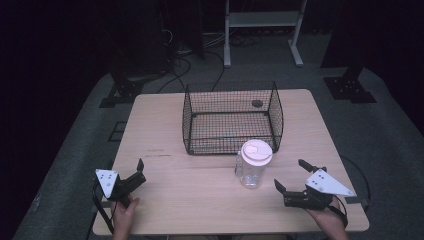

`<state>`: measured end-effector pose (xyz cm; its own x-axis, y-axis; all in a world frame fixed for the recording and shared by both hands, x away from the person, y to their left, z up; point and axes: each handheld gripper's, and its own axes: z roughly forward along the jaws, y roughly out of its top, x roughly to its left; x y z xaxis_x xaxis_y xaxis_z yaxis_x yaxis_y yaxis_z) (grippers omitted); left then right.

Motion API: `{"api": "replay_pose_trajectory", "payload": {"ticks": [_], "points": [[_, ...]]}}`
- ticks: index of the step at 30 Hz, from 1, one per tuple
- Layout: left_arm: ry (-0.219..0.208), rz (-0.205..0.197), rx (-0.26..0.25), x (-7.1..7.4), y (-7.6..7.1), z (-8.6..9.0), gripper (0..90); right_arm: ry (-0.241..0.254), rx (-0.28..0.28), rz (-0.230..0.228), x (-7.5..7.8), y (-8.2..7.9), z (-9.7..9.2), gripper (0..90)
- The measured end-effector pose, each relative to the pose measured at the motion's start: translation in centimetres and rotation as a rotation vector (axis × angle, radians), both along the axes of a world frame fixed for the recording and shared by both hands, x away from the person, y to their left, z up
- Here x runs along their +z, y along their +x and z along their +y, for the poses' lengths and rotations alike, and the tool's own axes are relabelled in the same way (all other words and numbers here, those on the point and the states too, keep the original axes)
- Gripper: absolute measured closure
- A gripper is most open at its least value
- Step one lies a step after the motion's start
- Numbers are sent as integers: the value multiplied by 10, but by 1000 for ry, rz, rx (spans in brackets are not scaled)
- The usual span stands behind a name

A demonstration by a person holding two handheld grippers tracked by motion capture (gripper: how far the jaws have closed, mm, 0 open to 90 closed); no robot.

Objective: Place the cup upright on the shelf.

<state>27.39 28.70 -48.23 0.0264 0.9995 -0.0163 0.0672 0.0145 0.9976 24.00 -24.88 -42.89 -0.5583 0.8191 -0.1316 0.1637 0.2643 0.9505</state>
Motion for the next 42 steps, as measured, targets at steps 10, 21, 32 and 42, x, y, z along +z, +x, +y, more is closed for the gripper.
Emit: {"api": "replay_pose_trajectory", "payload": {"ticks": [10,21,32,42], "points": [[-1,1,1,0,0,0,0,-34,50,-4,3,3,19,18],[2,1,-2,0,0,0,0,-21,97,-6,2,9,39,0],[2,-1,-3,0,0,0,0,11,107,-4,4,18,49,0],[1,-1,-4,0,0,0,0,48,119,0,7,33,57,0]]}}
